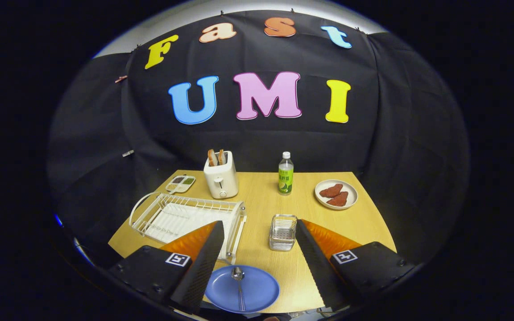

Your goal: Take the plate from the dish rack, then take the spoon from the basket and place it into the plate.

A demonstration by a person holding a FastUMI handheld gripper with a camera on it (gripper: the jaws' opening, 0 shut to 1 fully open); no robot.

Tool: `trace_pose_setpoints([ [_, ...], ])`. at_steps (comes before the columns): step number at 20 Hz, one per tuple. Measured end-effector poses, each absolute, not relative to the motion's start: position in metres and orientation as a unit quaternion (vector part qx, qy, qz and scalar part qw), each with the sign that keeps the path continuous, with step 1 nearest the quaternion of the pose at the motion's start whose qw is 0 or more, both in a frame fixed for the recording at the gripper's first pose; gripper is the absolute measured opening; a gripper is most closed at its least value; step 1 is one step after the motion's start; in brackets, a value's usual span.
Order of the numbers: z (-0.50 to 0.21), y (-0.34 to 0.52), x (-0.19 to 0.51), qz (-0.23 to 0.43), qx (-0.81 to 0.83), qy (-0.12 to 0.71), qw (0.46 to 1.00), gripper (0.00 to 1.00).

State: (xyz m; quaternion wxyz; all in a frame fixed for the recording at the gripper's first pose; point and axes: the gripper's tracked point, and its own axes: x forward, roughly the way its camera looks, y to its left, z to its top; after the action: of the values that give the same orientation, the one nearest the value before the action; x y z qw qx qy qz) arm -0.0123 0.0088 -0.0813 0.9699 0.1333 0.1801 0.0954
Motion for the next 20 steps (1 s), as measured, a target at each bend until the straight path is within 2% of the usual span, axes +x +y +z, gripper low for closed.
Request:
trace_pose_setpoints([
  [9, -0.026, -0.029, -0.010, 0.061, 0.125, 0.119, 0.983, 0.99],
  [20, -0.027, -0.033, -0.013, 0.054, 0.115, 0.111, 0.986, 0.99],
])
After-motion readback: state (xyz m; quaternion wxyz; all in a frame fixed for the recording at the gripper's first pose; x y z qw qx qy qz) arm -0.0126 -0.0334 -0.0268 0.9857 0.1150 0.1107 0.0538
